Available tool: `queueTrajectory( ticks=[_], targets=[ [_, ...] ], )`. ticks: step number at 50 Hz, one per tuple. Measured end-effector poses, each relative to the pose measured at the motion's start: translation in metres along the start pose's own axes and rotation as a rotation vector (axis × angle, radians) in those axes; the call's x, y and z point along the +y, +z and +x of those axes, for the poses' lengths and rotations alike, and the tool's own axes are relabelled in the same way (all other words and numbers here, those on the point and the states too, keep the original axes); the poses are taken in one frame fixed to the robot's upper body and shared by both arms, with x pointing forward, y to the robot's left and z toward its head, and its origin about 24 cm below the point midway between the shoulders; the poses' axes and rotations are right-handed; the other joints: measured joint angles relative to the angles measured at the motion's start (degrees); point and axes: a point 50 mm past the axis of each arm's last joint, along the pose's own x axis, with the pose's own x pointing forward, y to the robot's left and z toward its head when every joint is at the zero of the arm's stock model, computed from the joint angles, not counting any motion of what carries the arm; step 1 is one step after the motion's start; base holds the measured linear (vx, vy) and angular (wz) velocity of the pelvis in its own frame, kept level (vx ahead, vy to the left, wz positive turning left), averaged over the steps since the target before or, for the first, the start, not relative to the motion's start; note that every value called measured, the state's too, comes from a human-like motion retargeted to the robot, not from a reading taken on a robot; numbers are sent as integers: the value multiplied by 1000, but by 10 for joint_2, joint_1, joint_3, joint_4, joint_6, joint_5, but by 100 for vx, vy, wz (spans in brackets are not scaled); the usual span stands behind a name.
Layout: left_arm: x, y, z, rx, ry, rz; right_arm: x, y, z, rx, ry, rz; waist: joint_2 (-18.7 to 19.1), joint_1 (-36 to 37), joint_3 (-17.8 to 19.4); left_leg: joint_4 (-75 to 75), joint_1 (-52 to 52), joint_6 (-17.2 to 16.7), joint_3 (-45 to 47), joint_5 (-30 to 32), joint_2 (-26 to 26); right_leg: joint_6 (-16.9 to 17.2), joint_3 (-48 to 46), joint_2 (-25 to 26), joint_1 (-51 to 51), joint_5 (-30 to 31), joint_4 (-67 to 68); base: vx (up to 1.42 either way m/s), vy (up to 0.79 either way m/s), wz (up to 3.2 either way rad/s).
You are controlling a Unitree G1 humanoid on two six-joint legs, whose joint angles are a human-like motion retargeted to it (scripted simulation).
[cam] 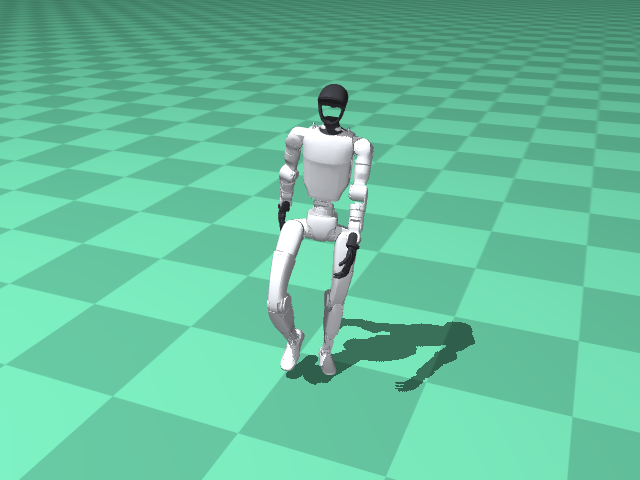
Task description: Upper body actions
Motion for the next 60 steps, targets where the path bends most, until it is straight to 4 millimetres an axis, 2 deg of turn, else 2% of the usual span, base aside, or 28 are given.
queueTrajectory(
  ticks=[4, 8, 15, 18, 20, 22, 24, 27, 30, 32, 37, 40, 43, 45, 48, 50, 52, 57, 60],
  targets=[
    [2, 14, 2, -33, 8, 33, 6, -11, -1, 42, 15, 27, 6, -9, 2, 2, -2, 2, -1, -5, 3, -3, -16, -8, -5, -12, -30, 0, 0, 0],
    [5, 10, 1, -33, 19, 22, 2, 3, 0, 3, 23, 22, 11, -10, 2, 0, -1, -1, 8, -10, 5, 3, -16, 4, 28, -4, -108, -2, 1, -23],
    [4, -31, -6, 86, -8, 10, -6, 47, 2, -129, 51, 44, 6, 10, -19, -4, 0, -9, 29, -21, -4, 20, -6, 34, 148, 35, -300, 4, -6, -28],
    [-1, -52, -11, 153, -34, 39, -11, 70, 1, -213, 32, 102, 2, 16, -30, -5, 0, -12, 30, -26, -14, 44, 18, 57, 219, 59, -418, 6, -9, 1],
    [-5, -64, -15, 190, -52, 65, -15, 83, 0, -257, 21, 122, -5, 18, -38, -5, 0, -14, 27, -29, -25, 79, 36, 63, 268, 37, -500, 6, -9, 21],
    [-8, -77, -19, 224, -75, 89, -16, 93, -1, -285, 32, 116, -14, 16, -45, -4, 3, -18, 20, -34, -36, 87, 33, 64, 307, -13, -571, 8, -16, 30],
    [-9, -90, -23, 263, -90, 113, -16, 99, -1, -297, 51, 93, -24, 22, -53, -5, 8, -22, 19, -38, -45, 86, 20, 66, 328, -22, -629, 11, -18, 5],
    [-6, -110, -32, 333, -86, 129, -11, 103, -2, -296, 84, 47, -34, 50, -72, -7, 7, -33, 37, -44, -45, 84, 35, 73, 331, 3, -671, 6, -23, -51],
    [-2, -125, -39, 381, -71, 109, -8, 109, -3, -300, 97, 2, -38, 69, -82, -7, -1, -45, 58, -45, -35, 69, 56, 78, 307, -6, -659, -6, -23, -51],
    [2, -132, -43, 393, -52, 83, -8, 112, -3, -307, 94, -13, -34, 57, -77, -6, -3, -47, 55, -43, -27, 65, 51, 82, 307, -17, -648, -6, -26, 25],
    [7, -147, -51, 456, -19, 50, -11, 104, -2, -279, 73, 6, -23, 13, -69, 4, -4, -58, 18, -42, -10, 56, 10, 93, 325, -28, -655, -1, -20, 62],
    [10, -164, -61, 514, -13, 48, -8, 92, -1, -256, 46, 33, -30, 21, -76, 16, -3, -70, 12, -47, -6, 47, 2, 97, 334, -26, -667, 13, -22, 19],
    [19, -179, -72, 548, 16, 21, -11, 99, -2, -275, 10, -19, -36, 43, -74, 48, -12, -85, 26, -60, 4, 39, 15, 97, 330, -27, -663, -5, -20, -32],
    [25, -191, -81, 570, 50, -23, -15, 111, -4, -303, -5, -64, -38, 47, -66, 86, -26, -89, 30, -60, 11, 35, 20, 94, 334, -29, -662, -11, -16, -18],
    [28, -214, -100, 615, 96, -128, -22, 137, -9, -357, 7, -94, -47, 40, -59, 191, -72, -86, 28, -9, 20, 32, 20, 76, 340, -30, -662, -8, -10, 7],
    [31, -227, -112, 648, 122, -184, -24, 162, -16, -409, 39, -81, -59, 27, -56, 295, -127, -72, 22, 45, 27, 30, 8, 60, 342, -32, -663, -16, -12, 50],
    [37, -238, -124, 679, 140, -198, -25, 195, -27, -498, 76, -49, -69, 29, -46, 413, -195, -40, 31, 87, 37, 28, -1, 48, 346, -32, -662, -17, -18, 44],
    [39, -266, -156, 810, 109, -161, -38, 277, -69, -727, 148, -63, -72, 52, -26, 643, -346, -3, 54, 45, 59, 20, -15, 43, 348, -33, -660, -12, -10, 24],
    [32, -284, -178, 894, 57, -147, -42, 316, -99, -849, 172, -122, -70, 67, -17, 727, -415, 4, 58, 30, 52, 15, -12, 42, 350, -33, -657, -3, -4, -8]
  ],
)
